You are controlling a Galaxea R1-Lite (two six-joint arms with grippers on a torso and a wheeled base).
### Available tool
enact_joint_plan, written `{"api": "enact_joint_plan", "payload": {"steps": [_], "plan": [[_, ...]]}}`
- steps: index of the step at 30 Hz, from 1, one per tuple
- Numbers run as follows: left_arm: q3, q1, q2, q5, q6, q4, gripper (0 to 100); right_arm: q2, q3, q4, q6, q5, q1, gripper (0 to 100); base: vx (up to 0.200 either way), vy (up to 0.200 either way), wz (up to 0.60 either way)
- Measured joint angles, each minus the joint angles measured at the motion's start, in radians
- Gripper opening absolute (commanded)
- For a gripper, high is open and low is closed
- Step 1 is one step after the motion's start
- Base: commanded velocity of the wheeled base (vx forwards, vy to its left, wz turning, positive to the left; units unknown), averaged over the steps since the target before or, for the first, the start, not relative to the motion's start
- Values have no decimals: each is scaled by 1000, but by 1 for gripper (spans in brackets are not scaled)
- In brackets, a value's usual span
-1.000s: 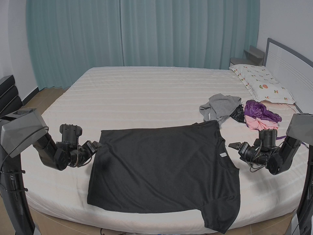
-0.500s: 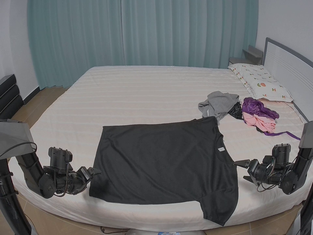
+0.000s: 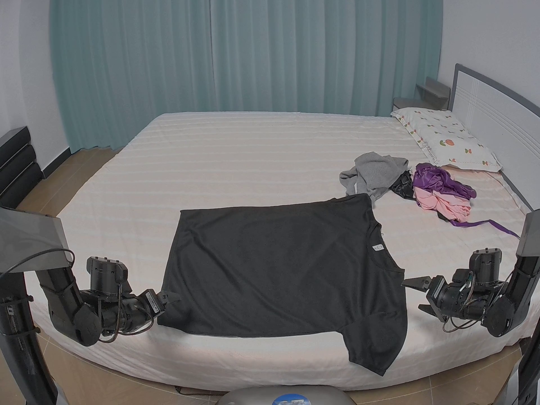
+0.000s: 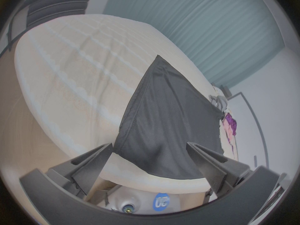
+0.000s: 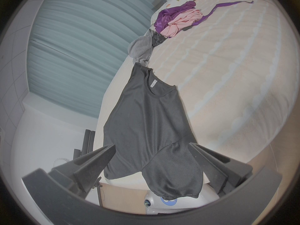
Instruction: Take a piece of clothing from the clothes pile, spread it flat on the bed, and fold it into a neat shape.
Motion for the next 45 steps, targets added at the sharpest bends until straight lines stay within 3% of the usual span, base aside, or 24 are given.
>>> {"api": "enact_joint_plan", "payload": {"steps": [12,24,25,45], "plan": [[-33,-10,98,14,74,-33,100,20,-7,-1,0,-3,20,100,0,0,0],[-76,-43,159,108,148,-28,100,24,-10,-1,0,-5,21,100,0,0,0],[-79,-44,163,109,148,-27,0,24,-10,-1,0,-6,21,100,0,0,0],[-9,-34,78,109,52,-30,0,58,-10,1,-17,-15,38,100,0,0,0]]}}
